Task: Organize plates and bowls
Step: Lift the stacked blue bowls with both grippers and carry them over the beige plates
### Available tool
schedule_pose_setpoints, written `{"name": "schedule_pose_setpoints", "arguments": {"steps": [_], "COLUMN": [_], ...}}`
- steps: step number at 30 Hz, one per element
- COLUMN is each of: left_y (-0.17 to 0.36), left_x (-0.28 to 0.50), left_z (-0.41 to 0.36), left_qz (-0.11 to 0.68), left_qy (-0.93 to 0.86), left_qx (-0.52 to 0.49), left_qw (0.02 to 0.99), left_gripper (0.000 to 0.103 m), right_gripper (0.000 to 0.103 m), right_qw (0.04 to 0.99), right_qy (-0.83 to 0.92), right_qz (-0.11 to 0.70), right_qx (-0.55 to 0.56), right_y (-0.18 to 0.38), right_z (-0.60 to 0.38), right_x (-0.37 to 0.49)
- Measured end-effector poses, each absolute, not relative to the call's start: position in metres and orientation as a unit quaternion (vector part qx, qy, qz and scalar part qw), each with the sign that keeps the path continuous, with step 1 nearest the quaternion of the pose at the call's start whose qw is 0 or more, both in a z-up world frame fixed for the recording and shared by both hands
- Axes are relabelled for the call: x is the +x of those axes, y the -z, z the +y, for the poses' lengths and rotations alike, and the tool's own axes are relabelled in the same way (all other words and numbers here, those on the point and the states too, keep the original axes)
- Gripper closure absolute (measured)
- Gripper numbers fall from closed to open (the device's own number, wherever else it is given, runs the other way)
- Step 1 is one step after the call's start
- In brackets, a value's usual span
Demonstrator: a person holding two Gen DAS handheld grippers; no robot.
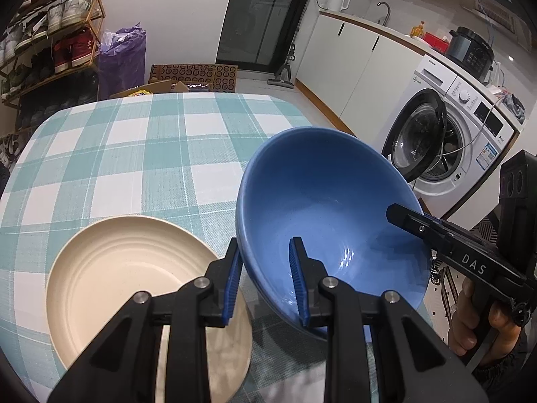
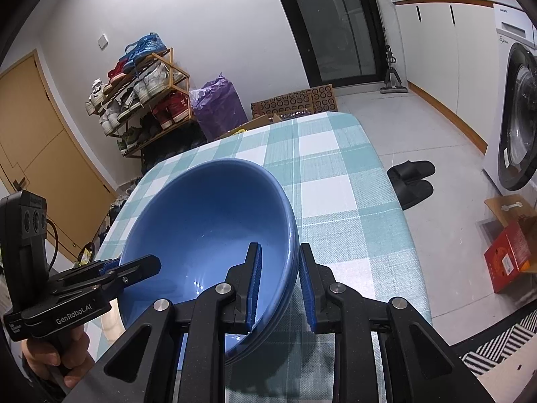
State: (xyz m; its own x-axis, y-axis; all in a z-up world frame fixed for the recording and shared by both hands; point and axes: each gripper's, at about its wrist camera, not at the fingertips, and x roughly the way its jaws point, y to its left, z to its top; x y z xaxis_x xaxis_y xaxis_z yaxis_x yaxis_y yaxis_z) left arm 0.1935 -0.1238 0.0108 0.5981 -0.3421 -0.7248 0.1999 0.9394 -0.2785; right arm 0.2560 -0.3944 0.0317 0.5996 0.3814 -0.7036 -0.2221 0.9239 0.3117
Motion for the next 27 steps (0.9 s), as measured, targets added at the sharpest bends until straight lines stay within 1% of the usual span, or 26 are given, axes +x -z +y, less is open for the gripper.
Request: {"name": "schedule_pose_setpoints", "arguments": {"steps": [14,27], "left_y": [-0.035,-0.048], "left_x": [0.183,0.173], "left_z": [-0.124,-0.11], "left_qz": [0.402,0.388], "left_qy": [0.155,0.146], "left_qx": [-0.078,-0.081], "left_qw": [0.899,0.906], "left_gripper": [0.077,0.077], "right_gripper": [0.081,0.081], "right_qw": [0.898,0.903], "right_qy": [-0.169,-0.18], "right_qz": [0.393,0.378], "right_qx": [0.102,0.094], "right_y": [-0.059,-0.08], "right_z": [-0.4,-0.384], "right_x": [0.238,0.229]}}
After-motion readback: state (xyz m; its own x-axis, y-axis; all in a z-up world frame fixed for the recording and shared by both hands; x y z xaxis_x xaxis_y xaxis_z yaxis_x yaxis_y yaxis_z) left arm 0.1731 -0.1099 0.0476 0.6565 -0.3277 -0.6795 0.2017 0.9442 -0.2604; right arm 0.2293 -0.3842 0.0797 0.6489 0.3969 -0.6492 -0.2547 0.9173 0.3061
